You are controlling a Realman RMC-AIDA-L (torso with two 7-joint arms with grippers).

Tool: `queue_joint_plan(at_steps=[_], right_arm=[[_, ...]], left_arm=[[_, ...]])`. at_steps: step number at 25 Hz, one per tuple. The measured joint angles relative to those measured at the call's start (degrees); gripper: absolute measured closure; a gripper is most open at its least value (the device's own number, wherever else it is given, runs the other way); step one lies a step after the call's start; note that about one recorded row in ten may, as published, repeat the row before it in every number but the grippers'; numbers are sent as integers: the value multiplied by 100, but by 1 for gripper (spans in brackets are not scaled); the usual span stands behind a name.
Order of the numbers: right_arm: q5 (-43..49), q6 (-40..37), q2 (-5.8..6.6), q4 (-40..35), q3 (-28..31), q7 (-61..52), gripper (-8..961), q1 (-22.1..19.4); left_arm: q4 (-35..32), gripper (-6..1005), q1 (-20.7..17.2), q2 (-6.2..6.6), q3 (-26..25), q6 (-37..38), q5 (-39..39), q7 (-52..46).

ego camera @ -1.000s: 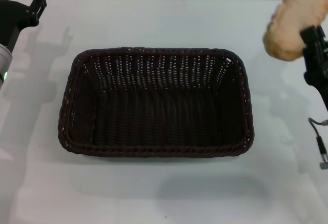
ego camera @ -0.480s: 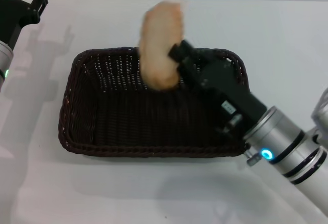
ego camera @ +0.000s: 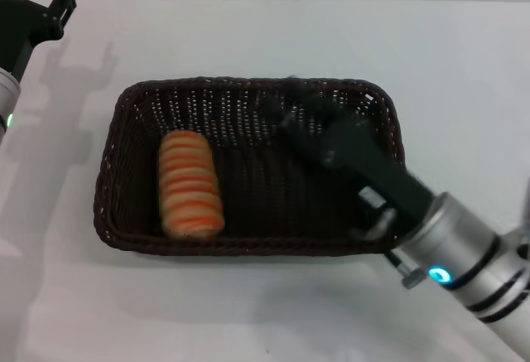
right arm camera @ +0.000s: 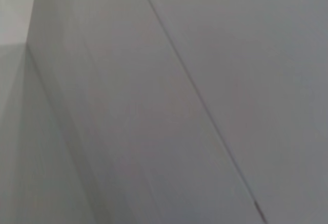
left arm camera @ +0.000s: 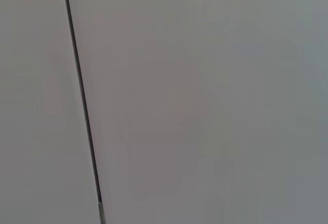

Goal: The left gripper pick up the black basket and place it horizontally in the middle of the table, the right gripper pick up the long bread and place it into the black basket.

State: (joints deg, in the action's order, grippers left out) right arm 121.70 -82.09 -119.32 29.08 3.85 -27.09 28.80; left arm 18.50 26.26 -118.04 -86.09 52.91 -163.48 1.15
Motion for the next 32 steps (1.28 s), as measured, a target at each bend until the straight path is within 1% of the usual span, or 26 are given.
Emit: queue_joint_plan(at_steps=[1, 2, 3, 4, 5, 6, 7, 8, 9, 10, 11, 12, 13, 14, 15, 16, 17, 18, 19, 21, 28, 31, 32], right_arm=[[-15, -231, 7, -111, 185, 23, 593, -156], [-15, -231, 7, -111, 185, 23, 570, -156], [-21, -452, 14, -294, 480, 37, 548, -378], [-22, -541, 13, -394, 660, 37, 526, -502], [-22, -541, 13, -394, 660, 37, 503, -502], [-24, -645, 14, -572, 1039, 31, 481, -752], [-24, -645, 14, -572, 1039, 31, 458, -752], [-24, -751, 17, -739, 1486, 23, 436, -1039], [-24, -751, 17, -739, 1486, 23, 414, -1039], [-24, -828, 16, -815, 1716, 24, 391, -1183], [-26, -986, 17, -948, 2070, 23, 369, -1437], [-26, -986, 17, -948, 2070, 23, 339, -1437], [-30, -1122, 19, -1086, 2415, 24, 310, -1651], [-30, -1122, 19, -1086, 2415, 24, 280, -1651], [-32, -1169, 18, -1159, 2584, 24, 251, -1749], [-34, -1216, 11, -1285, 2873, 31, 221, -1921], [-34, -1216, 11, -1285, 2873, 31, 182, -1921], [-57, -1219, 9, -1392, 3096, 30, 143, -2041], [-57, -1219, 9, -1392, 3096, 30, 143, -2041], [-216, -1220, 7, -1517, 3292, 35, 143, -2153], [-472, -1168, -8, -1664, 3323, 48, 143, -2200], [-478, -1128, -13, -1682, 3325, 59, 143, -2172], [-478, -1128, -13, -1682, 3325, 59, 143, -2172]], left_arm=[[7, 221, -15, 0, -16, 0, 3, -1], [7, 221, -15, 0, -16, 0, 3, -1], [23, 221, -48, 0, -28, 7, 11, -1], [23, 220, -48, 0, -28, 7, 11, -1], [31, 220, -71, 0, -28, 17, 12, -1], [39, 220, -116, -2, -29, 34, 21, -1], [39, 220, -116, -2, -29, 34, 21, -1], [51, 220, -169, -10, -35, 54, 32, -1], [51, 220, -169, -10, -35, 54, 32, -1], [55, 220, -189, -17, -40, 63, 34, -1], [64, 220, -236, -23, -63, 92, 44, -4], [64, 220, -236, -23, -63, 92, 44, -4], [63, 220, -280, -30, -139, 147, 55, -11], [63, 220, -280, -30, -139, 147, 55, -11], [60, 220, -300, -32, -175, 178, 55, -13], [52, 220, -336, -35, -233, 230, 56, -15], [52, 220, -336, -35, -233, 230, 56, -15], [49, 220, -372, -35, -264, 244, 56, -20], [49, 220, -372, -35, -264, 244, 56, -20], [53, 219, -450, -35, -334, 267, 60, -24], [13, 219, -600, -64, -539, 430, 121, -32], [-31, 219, -671, -81, -538, 551, 467, -34], [-31, 219, -671, -81, -538, 551, 467, -34]])
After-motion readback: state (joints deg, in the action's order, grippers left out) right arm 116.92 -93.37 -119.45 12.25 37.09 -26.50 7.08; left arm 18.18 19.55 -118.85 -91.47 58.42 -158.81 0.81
